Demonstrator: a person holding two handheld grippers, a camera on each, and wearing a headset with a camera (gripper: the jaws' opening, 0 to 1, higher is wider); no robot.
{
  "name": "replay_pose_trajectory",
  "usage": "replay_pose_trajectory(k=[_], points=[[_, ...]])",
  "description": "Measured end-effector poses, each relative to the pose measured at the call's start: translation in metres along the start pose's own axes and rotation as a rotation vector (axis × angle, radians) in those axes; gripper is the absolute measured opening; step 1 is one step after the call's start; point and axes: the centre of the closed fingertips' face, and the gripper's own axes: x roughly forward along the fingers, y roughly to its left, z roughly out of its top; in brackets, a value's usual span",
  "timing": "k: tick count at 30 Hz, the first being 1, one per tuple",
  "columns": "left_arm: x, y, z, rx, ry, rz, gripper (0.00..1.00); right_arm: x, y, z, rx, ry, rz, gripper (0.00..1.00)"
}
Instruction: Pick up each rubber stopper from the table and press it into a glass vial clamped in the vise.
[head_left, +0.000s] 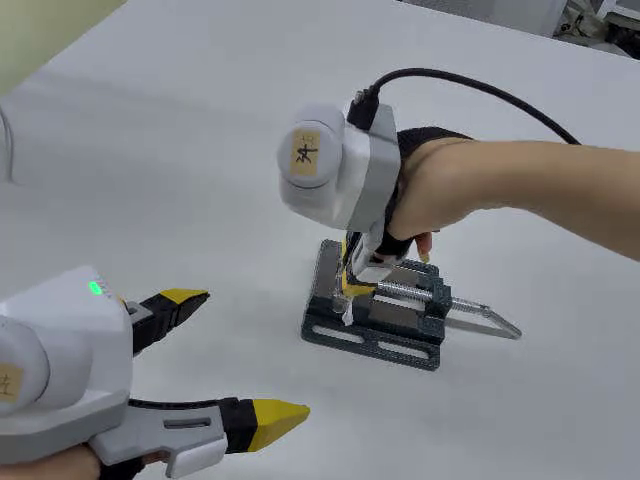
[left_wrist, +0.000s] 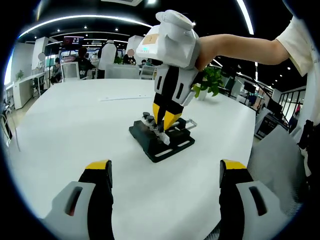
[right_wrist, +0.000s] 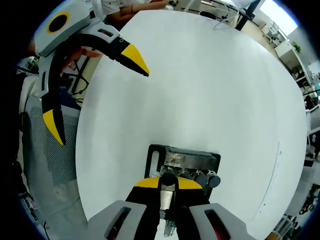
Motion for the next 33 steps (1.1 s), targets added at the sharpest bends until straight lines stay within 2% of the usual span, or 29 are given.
replay_pose_trajectory(k=[6, 8, 11, 17, 23, 33], points=[[0.0003, 0.0004, 0.0006, -0.001, -0.005, 0.001, 0.87, -0.0001, 0.0012, 0.0000, 0.046, 0.006, -0.017, 0.04], [0.0001, 0.0010, 0.0004, -0.004, -0.006, 0.004, 0.87, -0.0004, 0.0021, 0.0000, 0.004, 0.012, -0.025, 0.04], [-0.0001, 0.0010, -0.0001, -0.005, -0.006, 0.004, 0.87, -0.0007, 0.0017, -0.0008, -0.020, 0.003, -0.014, 0.05], [-0.0006, 0.0016, 0.0003, -0.006, -0.005, 0.006, 0.87, -0.0025, 0.0020, -0.0022, -0.023, -0.035, 0.020, 0.06], [-0.0011, 0.0026, 0.0005, -0.006, -0.002, 0.009, 0.86, -0.0011, 0.0012, -0.0018, -0.053, -0.042, 0.022, 0.06], [-0.0010, 0.0027, -0.0018, -0.009, 0.003, 0.005, 0.86, -0.0008, 0.0016, -0.0014, -0.049, -0.080, 0.033, 0.08]])
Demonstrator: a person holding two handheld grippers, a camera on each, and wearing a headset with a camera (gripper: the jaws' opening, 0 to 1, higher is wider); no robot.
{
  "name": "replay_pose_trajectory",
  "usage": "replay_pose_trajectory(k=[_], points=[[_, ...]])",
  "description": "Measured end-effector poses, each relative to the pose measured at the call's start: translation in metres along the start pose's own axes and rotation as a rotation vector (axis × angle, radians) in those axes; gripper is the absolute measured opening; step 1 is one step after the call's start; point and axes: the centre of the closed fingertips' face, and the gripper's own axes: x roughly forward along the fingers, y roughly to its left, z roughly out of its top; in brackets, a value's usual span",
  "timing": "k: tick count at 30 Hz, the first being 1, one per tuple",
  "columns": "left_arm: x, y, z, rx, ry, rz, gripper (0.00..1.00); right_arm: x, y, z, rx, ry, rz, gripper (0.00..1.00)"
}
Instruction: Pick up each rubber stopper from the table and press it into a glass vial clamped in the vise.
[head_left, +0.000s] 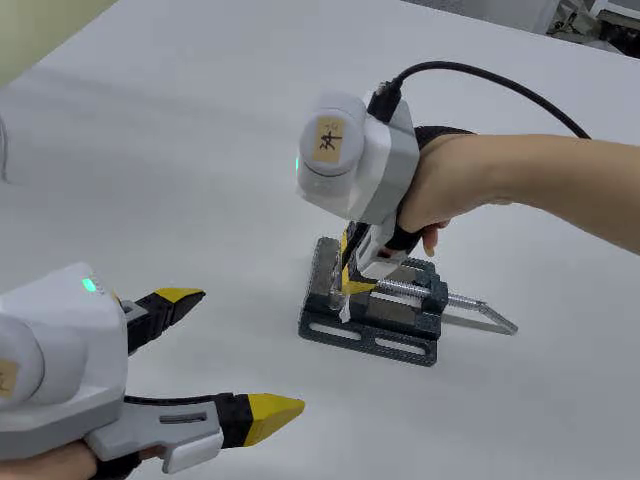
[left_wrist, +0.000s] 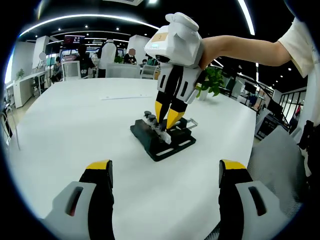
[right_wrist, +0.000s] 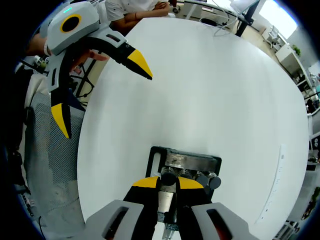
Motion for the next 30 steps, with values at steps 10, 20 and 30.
replay_pose_trajectory(k=[10, 20, 30], points=[[-0.0003, 0.0018, -0.0002, 0.000, 0.002, 0.001, 0.86, -0.0019, 0.0014, 0.0007, -0.017, -0.005, 0.002, 0.08], [-0.0003, 0.0030, -0.0012, 0.000, 0.007, -0.001, 0.85, -0.0019, 0.0000, 0.0012, 0.014, -0.003, -0.002, 0.07], [0.0026, 0.0013, -0.0005, 0.002, 0.010, -0.007, 0.85, -0.0014, -0.0014, 0.0017, 0.083, 0.000, -0.003, 0.05]])
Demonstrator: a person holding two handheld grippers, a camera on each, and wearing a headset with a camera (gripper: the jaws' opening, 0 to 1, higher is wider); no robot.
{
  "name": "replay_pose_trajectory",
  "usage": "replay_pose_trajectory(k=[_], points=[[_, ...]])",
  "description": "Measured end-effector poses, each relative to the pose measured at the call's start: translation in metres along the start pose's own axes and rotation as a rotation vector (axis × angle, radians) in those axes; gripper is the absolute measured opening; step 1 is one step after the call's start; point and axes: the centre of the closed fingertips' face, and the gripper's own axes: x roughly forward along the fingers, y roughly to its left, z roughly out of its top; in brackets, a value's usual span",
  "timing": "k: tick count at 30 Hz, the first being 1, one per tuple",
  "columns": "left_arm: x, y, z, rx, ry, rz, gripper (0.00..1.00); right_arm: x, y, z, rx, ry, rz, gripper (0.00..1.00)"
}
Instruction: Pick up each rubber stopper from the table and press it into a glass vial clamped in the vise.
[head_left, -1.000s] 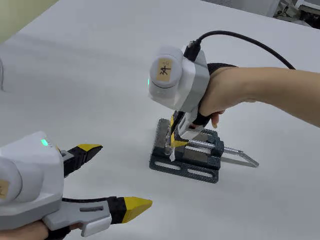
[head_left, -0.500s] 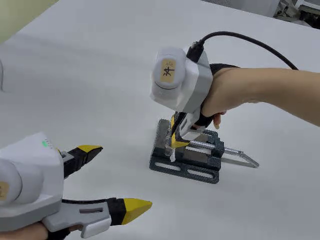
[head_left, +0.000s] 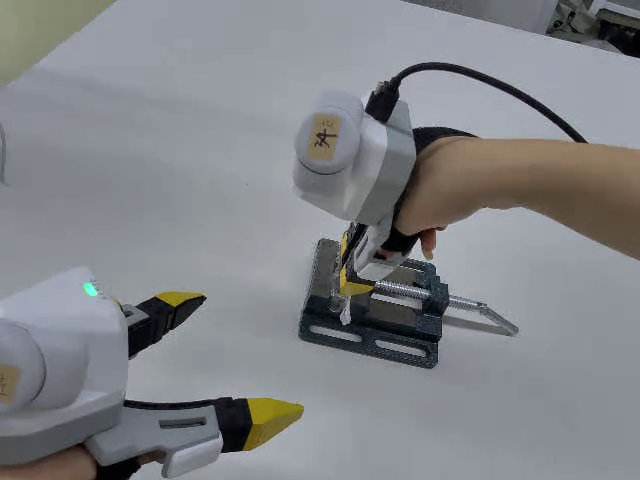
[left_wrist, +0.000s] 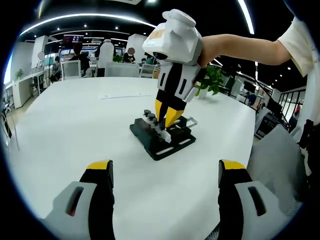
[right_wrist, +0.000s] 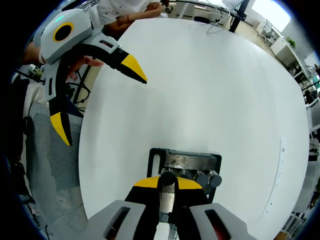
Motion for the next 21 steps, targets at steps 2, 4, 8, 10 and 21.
replay_pose_trajectory(k=[2, 4, 8, 10, 21], points=[[0.0010, -0.0006, 0.0000, -0.001, 0.000, -0.002, 0.85, 0.0004, -0.0008, -0.0001, 0.029, -0.011, 0.003, 0.05], [0.0016, -0.0009, -0.0001, -0.001, -0.001, -0.004, 0.85, 0.0006, -0.0009, 0.0004, 0.056, -0.025, 0.009, 0.05], [0.0023, -0.0017, -0.0010, -0.003, 0.000, -0.006, 0.85, 0.0010, -0.0008, 0.0004, 0.082, -0.041, 0.013, 0.04], [0.0025, -0.0021, -0.0016, -0.003, 0.002, -0.007, 0.85, 0.0014, 0.0005, 0.0009, 0.097, -0.042, 0.010, 0.04], [-0.0013, 0.0012, -0.0043, -0.011, -0.001, 0.002, 0.84, 0.0009, 0.0008, 0.0000, 0.015, -0.064, 0.030, 0.04]])
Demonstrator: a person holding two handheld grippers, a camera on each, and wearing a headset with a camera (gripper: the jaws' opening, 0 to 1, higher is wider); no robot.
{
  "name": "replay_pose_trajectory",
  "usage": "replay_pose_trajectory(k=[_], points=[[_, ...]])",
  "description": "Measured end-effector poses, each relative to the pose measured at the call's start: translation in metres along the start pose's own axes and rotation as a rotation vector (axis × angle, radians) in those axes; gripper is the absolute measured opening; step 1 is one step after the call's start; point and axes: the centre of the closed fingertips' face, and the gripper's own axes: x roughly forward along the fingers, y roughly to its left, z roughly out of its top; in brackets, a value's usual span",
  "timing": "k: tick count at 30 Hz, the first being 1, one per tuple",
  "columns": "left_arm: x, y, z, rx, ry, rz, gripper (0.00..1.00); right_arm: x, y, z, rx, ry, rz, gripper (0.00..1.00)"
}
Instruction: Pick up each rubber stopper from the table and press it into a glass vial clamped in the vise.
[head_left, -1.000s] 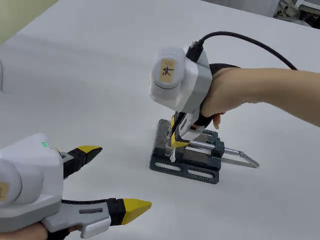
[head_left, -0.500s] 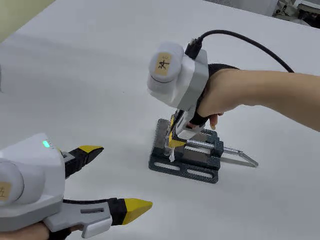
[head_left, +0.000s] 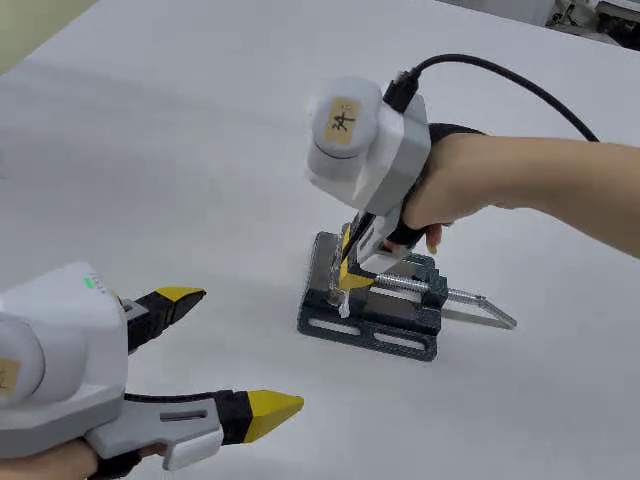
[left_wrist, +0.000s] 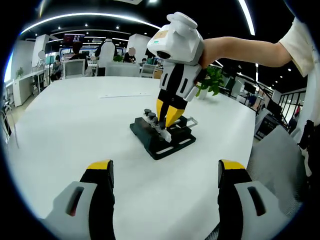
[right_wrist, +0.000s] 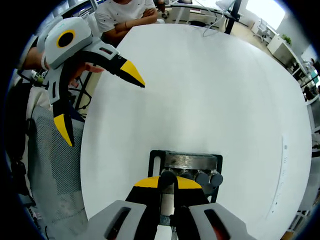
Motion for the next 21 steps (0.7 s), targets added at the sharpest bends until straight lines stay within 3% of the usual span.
replay_pose_trajectory(k=[1, 2, 4, 5, 9, 21], points=[[-0.0005, 0.0004, -0.0002, 0.001, 0.000, 0.001, 0.84, 0.0002, 0.0004, 0.0014, -0.055, -0.013, 0.017, 0.04], [-0.0009, 0.0005, 0.0000, 0.000, -0.001, 0.001, 0.84, -0.0002, 0.0005, 0.0006, -0.050, -0.015, 0.018, 0.04], [-0.0015, 0.0009, 0.0004, -0.001, -0.003, 0.003, 0.84, -0.0001, 0.0006, 0.0012, -0.124, -0.027, 0.032, 0.04], [-0.0018, 0.0010, 0.0007, -0.001, -0.004, 0.003, 0.84, -0.0010, 0.0021, -0.0005, -0.108, -0.026, 0.031, 0.04], [-0.0031, 0.0028, 0.0005, -0.004, -0.006, 0.008, 0.84, -0.0011, 0.0012, 0.0013, -0.160, -0.032, 0.050, 0.04], [-0.0042, 0.0030, 0.0029, -0.005, -0.008, 0.006, 0.84, -0.0032, 0.0032, 0.0002, -0.148, -0.022, 0.047, 0.05]])
